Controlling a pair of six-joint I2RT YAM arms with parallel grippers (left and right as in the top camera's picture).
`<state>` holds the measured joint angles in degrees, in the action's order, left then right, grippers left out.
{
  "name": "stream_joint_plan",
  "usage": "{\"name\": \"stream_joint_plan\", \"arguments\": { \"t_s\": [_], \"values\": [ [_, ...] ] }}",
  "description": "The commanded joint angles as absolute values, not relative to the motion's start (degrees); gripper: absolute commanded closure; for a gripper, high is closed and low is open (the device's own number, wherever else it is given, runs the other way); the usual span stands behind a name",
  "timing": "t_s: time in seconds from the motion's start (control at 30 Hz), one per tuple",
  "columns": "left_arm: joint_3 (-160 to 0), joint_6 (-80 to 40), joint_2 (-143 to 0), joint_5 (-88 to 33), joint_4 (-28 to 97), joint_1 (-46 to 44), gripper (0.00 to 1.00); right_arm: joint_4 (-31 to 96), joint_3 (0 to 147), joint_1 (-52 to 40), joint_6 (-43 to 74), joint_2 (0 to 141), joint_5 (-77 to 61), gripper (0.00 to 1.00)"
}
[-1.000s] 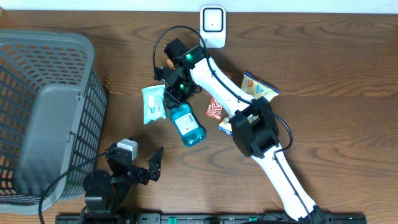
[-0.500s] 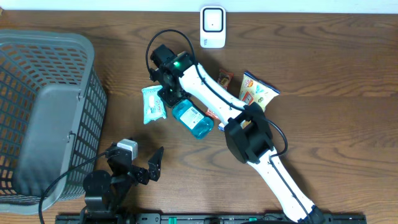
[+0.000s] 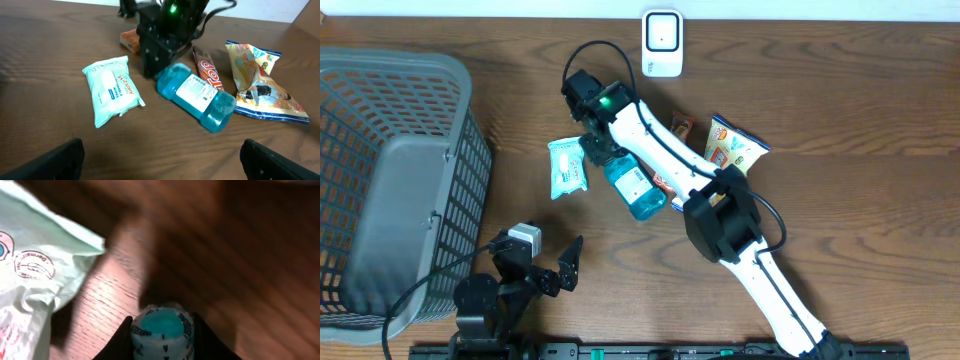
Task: Scan the item barcode
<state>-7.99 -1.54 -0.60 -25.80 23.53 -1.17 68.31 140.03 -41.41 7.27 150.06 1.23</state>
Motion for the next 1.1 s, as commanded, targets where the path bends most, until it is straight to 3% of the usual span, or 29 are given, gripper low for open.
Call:
{"name": "stream_joint_plan", "arguments": {
  "t_s": [0.0,0.27,1.07],
  "values": [
    [-7.11,-1.80,-0.23,-26.35,24.60,-0.97,0.01,67.99,140.16,-40.84,8.80,142.19,3.11,0.93],
    [-7.11,-1.80,-0.23,-26.35,24.60,-0.97,0.01,66.92,140.16,-40.82,10.28,136.59,3.14,0.98],
    [-7.11,-1.80,-0.23,-26.35,24.60,-0.97,0.01,56.66,140.14,-41.25,18.85,135.66,8.91,0.99]
  ]
}}
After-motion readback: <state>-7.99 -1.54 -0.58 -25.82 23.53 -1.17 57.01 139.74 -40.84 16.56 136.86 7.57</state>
